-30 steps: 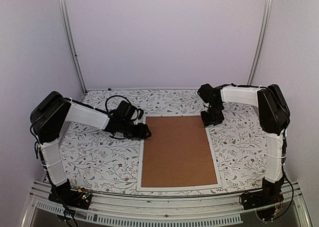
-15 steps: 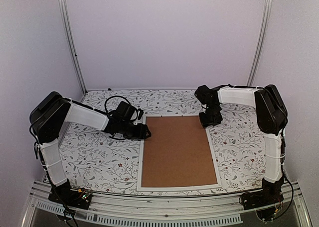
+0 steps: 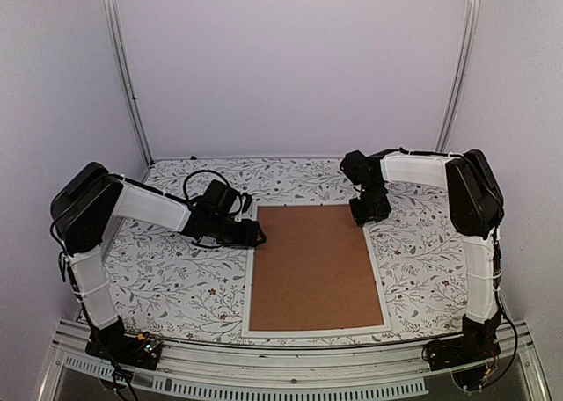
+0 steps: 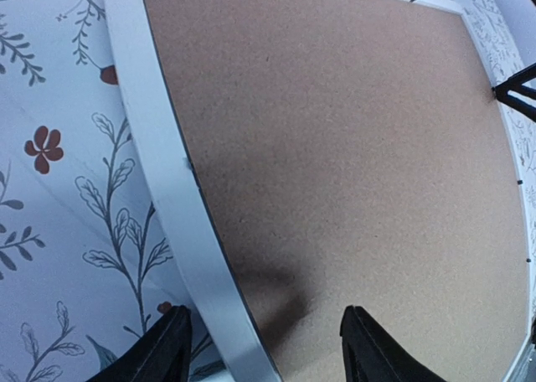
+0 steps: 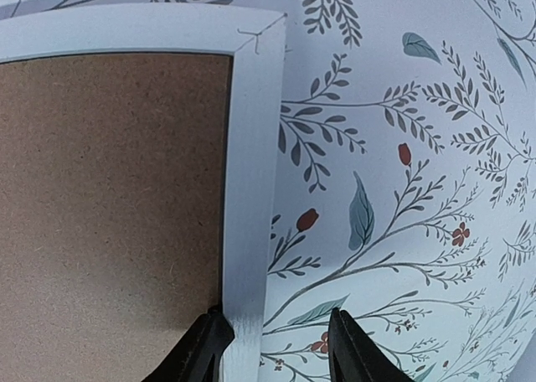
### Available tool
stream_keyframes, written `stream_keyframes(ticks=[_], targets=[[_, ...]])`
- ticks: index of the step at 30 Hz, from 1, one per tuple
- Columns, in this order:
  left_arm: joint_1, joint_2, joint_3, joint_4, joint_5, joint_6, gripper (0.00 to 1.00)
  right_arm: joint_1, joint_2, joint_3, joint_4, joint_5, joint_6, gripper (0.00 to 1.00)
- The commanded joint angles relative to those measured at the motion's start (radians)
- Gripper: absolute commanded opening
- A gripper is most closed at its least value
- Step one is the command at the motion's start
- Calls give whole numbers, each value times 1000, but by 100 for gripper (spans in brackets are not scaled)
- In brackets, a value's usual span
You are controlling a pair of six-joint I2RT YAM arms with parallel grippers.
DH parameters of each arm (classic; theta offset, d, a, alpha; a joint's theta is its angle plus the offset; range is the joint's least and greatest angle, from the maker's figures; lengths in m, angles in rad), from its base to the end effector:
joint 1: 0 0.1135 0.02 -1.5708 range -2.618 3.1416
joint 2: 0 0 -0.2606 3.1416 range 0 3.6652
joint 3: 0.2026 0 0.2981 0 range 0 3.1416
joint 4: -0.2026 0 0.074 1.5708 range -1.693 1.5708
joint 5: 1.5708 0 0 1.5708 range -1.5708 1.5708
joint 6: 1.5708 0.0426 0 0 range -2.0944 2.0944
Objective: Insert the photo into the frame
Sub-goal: Press the fastener onto the backboard.
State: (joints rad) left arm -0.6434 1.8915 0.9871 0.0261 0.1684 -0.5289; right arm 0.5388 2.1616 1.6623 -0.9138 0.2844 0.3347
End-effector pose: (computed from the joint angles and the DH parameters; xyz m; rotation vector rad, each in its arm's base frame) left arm 0.3188 -0.2480 0.0791 0.2250 2.5594 -0.6931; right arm 0.4081 0.2300 0.1293 -0.2598 2.8550 -0.2761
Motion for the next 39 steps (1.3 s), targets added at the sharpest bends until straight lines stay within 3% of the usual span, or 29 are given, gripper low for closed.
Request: stream_keyframes(ticks=[1,20,39], targets=[[-15,-5,-25,-47,-1,-2,64,6,57,4,-15,15,17,46],[-15,11,-2,-57,-13,7,64,10,119,-22,31,-80,-17,45],[-14,-16,46,-113,-99,17,66,-27,-159,-117,190,-153,-55,49]])
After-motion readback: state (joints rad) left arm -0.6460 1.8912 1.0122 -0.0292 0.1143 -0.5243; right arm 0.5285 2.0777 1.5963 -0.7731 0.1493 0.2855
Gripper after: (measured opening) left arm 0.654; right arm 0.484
